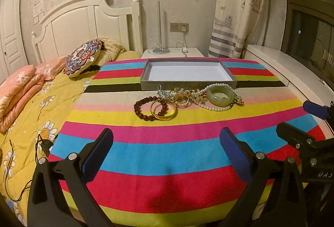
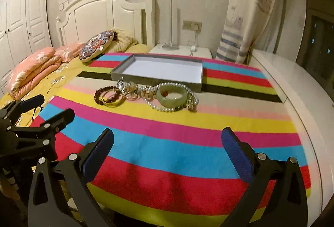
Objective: Organize jewelry
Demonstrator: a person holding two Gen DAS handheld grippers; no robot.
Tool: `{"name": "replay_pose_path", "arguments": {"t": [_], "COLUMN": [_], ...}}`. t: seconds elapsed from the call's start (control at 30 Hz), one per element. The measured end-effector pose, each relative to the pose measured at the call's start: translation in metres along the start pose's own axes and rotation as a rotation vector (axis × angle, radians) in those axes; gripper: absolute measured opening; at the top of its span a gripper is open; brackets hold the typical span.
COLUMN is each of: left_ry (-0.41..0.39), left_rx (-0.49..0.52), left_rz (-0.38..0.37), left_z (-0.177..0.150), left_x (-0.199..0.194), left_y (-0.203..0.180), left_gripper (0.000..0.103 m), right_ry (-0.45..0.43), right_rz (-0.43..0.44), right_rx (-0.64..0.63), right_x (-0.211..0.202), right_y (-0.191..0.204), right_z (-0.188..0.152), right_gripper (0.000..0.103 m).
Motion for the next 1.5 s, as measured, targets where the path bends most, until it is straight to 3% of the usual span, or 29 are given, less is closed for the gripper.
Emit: {"name": "replay_pose_path", "arguments": {"t": [1.5], "left_ry": [-0.038], "left_rx": [0.020], "left_rz": [0.035], "left_z": [0.0072], "left_x": [-0.0078], "left_y": [0.0053], "left_gripper": [0.101], "right_ry": [0.018], "right_rz": [0.001], "right_rx": [0.023], "right_x": [0.0035], "right_y": [-0.0013], "right_z": [-0.0044], "right_gripper": [0.099]}}
Point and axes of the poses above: each gripper's, at about its wrist camera, not at the fingertips, and x roughly the way its jaws point, y to its left, z to its top, the point moved 10 cm from there along x, roughly the way its jaws point, and after that the axes turned 6 degrees about -y, right-handed, at the moved point
